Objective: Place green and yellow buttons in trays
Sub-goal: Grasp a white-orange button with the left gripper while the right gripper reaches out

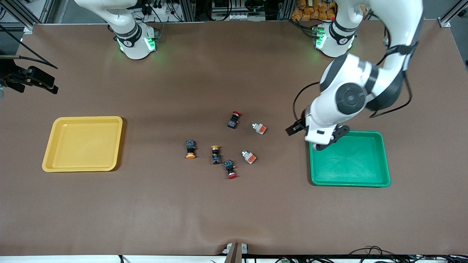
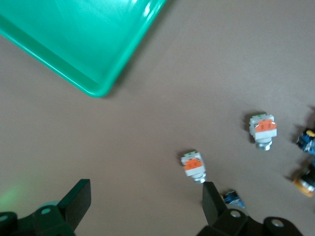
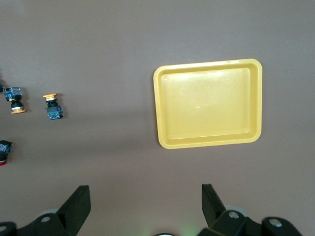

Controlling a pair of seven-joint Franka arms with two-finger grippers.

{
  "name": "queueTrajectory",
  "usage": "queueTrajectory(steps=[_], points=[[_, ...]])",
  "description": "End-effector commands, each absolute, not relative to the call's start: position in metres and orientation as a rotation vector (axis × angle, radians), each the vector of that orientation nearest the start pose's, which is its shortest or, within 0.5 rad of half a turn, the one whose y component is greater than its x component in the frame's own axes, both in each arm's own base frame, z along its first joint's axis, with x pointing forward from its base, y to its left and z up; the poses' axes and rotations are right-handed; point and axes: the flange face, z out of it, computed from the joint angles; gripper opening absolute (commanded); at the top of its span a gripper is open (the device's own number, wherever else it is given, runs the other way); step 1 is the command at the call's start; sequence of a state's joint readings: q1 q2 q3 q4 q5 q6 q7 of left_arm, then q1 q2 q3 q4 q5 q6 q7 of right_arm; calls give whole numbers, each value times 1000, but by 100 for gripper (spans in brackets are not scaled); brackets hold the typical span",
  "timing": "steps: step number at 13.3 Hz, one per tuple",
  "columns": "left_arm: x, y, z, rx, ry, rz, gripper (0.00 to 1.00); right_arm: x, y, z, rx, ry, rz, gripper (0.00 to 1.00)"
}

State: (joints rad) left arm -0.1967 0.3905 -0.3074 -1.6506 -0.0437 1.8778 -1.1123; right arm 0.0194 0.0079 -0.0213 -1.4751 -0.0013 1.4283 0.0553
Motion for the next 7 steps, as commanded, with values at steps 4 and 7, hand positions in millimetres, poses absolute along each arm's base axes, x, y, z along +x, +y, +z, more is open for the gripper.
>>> queueTrajectory(steps=[4,7], points=[[548,-356,323,-2848,-1292,252,100,542,-1,654,-3139,108,96,100],[537,-365,314,-2819,-1405,217,100,540,-1,653,-3138,113,128,100]])
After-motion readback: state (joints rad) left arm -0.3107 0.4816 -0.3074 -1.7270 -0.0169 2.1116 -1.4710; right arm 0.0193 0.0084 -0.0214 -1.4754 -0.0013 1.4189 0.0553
